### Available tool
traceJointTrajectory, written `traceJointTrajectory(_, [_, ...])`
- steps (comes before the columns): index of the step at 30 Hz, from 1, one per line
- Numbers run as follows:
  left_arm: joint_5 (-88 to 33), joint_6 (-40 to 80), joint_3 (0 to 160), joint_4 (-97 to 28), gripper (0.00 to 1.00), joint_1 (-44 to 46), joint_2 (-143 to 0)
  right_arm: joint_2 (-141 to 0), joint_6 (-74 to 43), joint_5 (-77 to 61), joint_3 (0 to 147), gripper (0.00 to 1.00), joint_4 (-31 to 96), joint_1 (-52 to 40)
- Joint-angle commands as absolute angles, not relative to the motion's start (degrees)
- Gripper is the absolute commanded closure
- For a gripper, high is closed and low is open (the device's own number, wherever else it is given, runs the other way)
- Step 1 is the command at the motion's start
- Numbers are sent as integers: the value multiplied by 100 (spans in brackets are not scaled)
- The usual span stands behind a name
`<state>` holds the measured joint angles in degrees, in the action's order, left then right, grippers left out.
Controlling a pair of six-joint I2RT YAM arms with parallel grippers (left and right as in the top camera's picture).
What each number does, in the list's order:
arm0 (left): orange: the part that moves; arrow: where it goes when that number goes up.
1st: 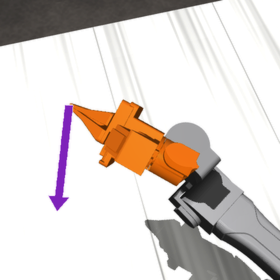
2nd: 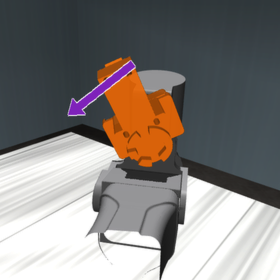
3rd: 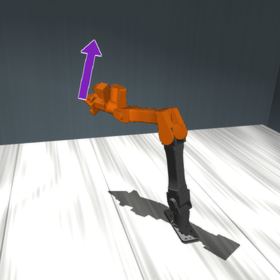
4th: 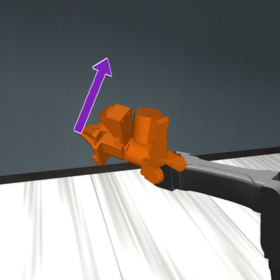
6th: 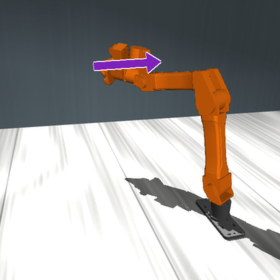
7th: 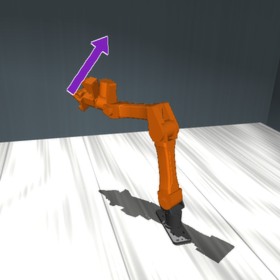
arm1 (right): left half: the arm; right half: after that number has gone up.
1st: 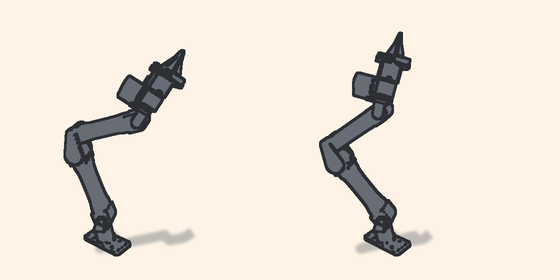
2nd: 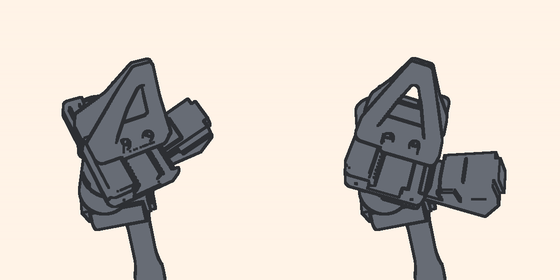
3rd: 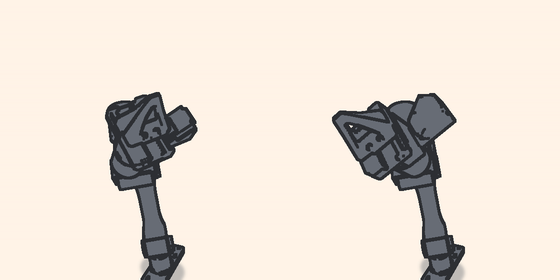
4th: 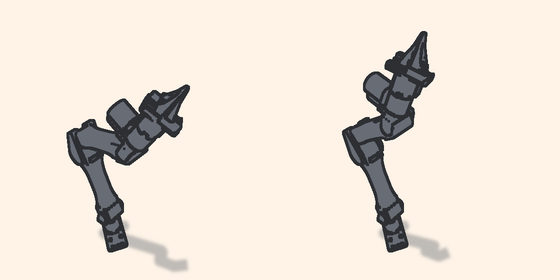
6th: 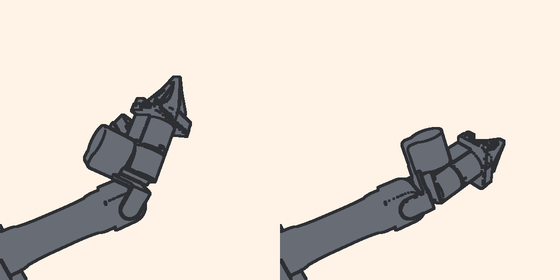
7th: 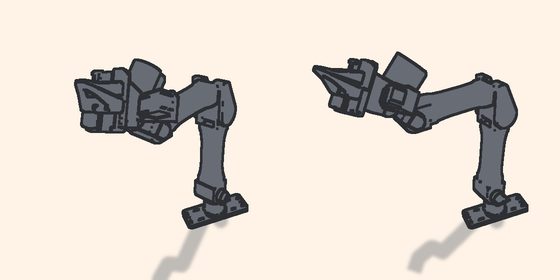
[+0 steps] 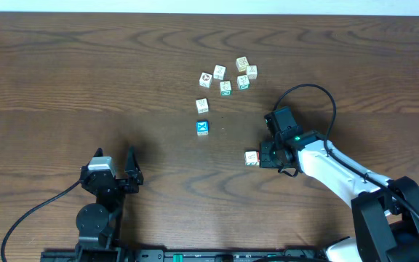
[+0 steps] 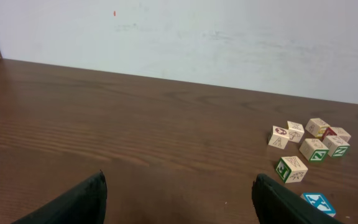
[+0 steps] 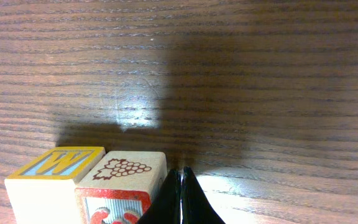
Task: Lift 4 blocks
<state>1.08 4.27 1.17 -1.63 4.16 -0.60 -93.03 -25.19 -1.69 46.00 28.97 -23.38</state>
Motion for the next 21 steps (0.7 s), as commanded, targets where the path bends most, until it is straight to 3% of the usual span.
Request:
traceJointTrajectory(1, [281,434,23,-403,25,384,-23,-9319,-2565,86,4626,99,2915,-2333])
traceJointTrajectory(11, [281,434,23,-403,25,384,-23,-9317,-2567,875,4716,96,2987,-2300])
traceJointTrajectory(21, [281,434,23,-403,25,384,-23,-9312,-2547,1492,5885,99,4025,-2211])
